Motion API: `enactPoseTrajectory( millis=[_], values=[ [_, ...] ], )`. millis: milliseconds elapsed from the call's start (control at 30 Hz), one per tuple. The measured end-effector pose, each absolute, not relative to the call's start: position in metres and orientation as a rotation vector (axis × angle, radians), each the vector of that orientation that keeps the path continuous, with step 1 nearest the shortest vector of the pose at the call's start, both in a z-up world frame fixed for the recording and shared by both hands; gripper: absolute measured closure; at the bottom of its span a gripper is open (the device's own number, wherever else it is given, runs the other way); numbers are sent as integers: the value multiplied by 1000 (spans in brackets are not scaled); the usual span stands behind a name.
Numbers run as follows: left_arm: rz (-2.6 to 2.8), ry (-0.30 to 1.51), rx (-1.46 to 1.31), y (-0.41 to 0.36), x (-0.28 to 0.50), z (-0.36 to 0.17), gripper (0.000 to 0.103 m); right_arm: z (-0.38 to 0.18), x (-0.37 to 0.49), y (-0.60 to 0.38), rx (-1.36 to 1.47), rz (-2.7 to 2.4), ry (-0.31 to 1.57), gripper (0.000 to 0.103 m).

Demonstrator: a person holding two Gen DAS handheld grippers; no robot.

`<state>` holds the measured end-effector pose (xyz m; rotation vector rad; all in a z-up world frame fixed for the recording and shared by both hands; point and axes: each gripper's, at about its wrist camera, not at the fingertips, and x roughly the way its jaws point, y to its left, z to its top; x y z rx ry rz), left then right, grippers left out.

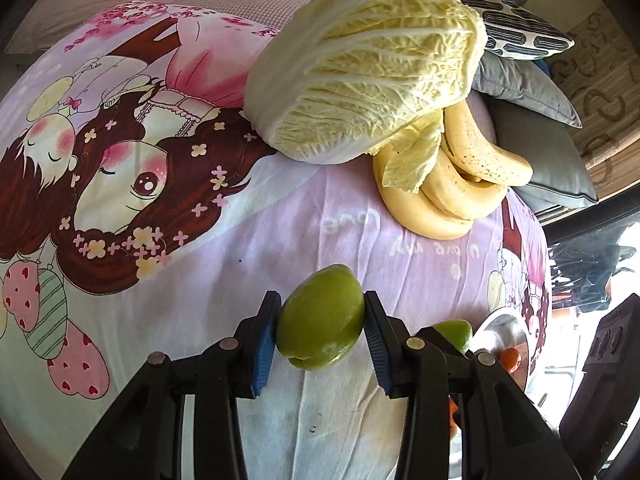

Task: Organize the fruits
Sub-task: 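Carry the lime with the right tool while the left tool carries its lime over the bowl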

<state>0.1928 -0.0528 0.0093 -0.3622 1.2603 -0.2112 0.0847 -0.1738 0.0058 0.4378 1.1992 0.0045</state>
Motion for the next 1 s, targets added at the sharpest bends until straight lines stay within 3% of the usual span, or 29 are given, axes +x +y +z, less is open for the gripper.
enactPoseTrajectory(
  millis=[1000],
  values=[
    [-438,1284,-206,-145,149,30,60,26,26,-237,436,-129,1200,63]
  ],
)
